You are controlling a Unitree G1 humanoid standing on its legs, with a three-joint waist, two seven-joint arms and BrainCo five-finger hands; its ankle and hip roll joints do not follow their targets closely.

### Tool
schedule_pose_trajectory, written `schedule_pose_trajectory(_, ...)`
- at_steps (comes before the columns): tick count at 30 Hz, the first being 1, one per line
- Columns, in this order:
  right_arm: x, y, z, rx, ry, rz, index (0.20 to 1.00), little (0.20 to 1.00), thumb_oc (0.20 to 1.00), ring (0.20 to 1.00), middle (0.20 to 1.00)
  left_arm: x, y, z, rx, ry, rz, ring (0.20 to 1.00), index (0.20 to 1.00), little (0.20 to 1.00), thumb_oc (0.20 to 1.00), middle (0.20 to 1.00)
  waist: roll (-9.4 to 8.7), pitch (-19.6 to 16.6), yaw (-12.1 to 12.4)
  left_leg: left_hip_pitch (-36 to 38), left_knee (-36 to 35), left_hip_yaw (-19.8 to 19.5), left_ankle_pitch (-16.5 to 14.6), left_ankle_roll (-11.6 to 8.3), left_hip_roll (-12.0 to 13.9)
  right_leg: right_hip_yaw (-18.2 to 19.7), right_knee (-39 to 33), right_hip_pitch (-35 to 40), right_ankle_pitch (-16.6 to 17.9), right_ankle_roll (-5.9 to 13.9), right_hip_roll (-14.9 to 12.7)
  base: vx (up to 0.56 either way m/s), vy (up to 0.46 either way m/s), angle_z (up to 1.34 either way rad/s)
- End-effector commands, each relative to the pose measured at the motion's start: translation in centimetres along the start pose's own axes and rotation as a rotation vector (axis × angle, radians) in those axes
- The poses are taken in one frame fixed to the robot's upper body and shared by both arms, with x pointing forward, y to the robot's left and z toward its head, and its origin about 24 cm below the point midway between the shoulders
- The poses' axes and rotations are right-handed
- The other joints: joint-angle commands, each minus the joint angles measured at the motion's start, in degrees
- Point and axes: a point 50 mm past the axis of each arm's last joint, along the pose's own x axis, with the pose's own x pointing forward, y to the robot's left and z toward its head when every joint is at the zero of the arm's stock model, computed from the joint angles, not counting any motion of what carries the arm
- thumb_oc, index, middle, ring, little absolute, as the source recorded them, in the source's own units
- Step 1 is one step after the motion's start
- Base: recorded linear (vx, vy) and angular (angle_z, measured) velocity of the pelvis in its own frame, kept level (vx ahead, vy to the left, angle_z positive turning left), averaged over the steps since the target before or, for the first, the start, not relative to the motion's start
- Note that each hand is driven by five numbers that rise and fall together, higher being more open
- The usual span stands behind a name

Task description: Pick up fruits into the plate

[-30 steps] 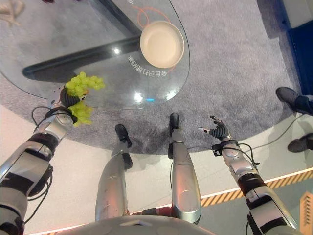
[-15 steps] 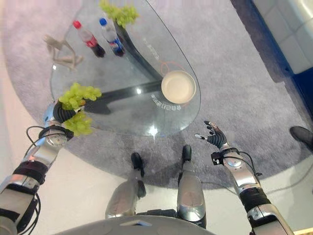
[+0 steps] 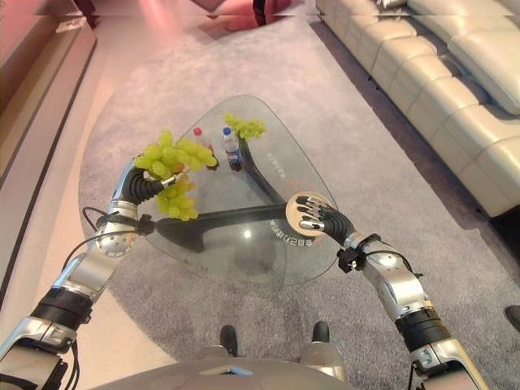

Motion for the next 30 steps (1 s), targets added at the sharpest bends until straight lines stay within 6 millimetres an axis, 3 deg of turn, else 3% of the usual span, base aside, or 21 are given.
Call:
schedule_pose_trajectory(1, 2.3, 3.2, 4.0, 0.003, -0.142, 0.236, 1.0, 1.0, 1.0, 1.0, 1.0, 1.6, 1.5, 3.0, -0.025, -0.186, 0.051, 0.2, 0.2, 0.2, 0.2, 0.2, -2.11, -2.8, 1.6, 0.2, 3.4, -1.2, -8.0, -0.05, -0.3, -4.1, 5.0, 2.7, -7.8, 0.09, -1.6, 0.0, 0.0, 0.0)
schedule_pose_trajectory(4, 3.5, 5.3, 6.2, 0.02, -0.161, 0.374, 1.0, 1.0, 1.0, 1.0, 1.0, 2.0, 1.2, 4.6, -0.048, -0.278, 0.045, 0.2, 0.2, 0.2, 0.2, 0.2, -2.57, -3.5, 2.1, 1.0, 2.9, -1.0, -8.0, -0.2, 0.2, -4.3, 4.5, 3.5, -7.8, 0.21, -1.5, 0.01, -0.024, 0.01)
schedule_pose_trajectory(9, 4.3, 7.3, 7.9, 0.039, -0.179, 0.463, 1.0, 1.0, 1.0, 1.0, 1.0, 2.7, 1.1, 6.6, -0.04, -0.377, 0.02, 0.2, 0.2, 0.2, 0.2, 0.2, -2.89, -4.1, 2.3, 1.2, 3.1, -0.8, -8.2, -0.24, 0.3, -4.1, 4.1, 4.0, -7.7, 0.32, -1.5, 0.0, 0.0, 0.0)
schedule_pose_trajectory(18, 5.1, 10.1, 9.6, 0.066, -0.242, 0.536, 1.0, 1.0, 1.0, 1.0, 1.0, 3.5, -0.6, 8.6, 0.021, -0.435, -0.11, 0.2, 0.2, 0.2, 0.2, 0.2, -2.62, -4.5, 2.0, 1.7, 3.4, -1.1, -8.8, 0.14, 0.1, -3.1, 3.9, 4.3, -7.7, 0.47, -1.5, 0.0, 0.0, 0.0)
schedule_pose_trajectory(23, 5.0, 10.4, 10.5, 0.034, -0.269, 0.531, 1.0, 1.0, 1.0, 1.0, 1.0, 3.6, -1.3, 8.9, 0.144, -0.457, -0.183, 0.2, 0.2, 0.2, 0.2, 0.2, -2.41, -4.5, 1.7, 2.0, 3.0, -0.8, -8.9, 0.32, 0.0, -2.7, 3.5, 4.3, -7.6, 0.67, -1.6, 0.0, 0.0, 0.0)
schedule_pose_trajectory(30, 4.2, 8.5, 12.1, -0.164, -0.358, 0.349, 1.0, 1.0, 1.0, 1.0, 1.0, 3.8, -0.5, 8.2, 0.24, -0.427, -0.223, 0.2, 0.2, 0.2, 0.2, 0.2, -2.02, -4.4, 0.9, 1.9, 2.6, -0.4, -8.5, 0.23, 0.2, -2.3, 3.1, 3.9, -7.0, 1.0, -1.8, -0.01, 0.0, 0.0)
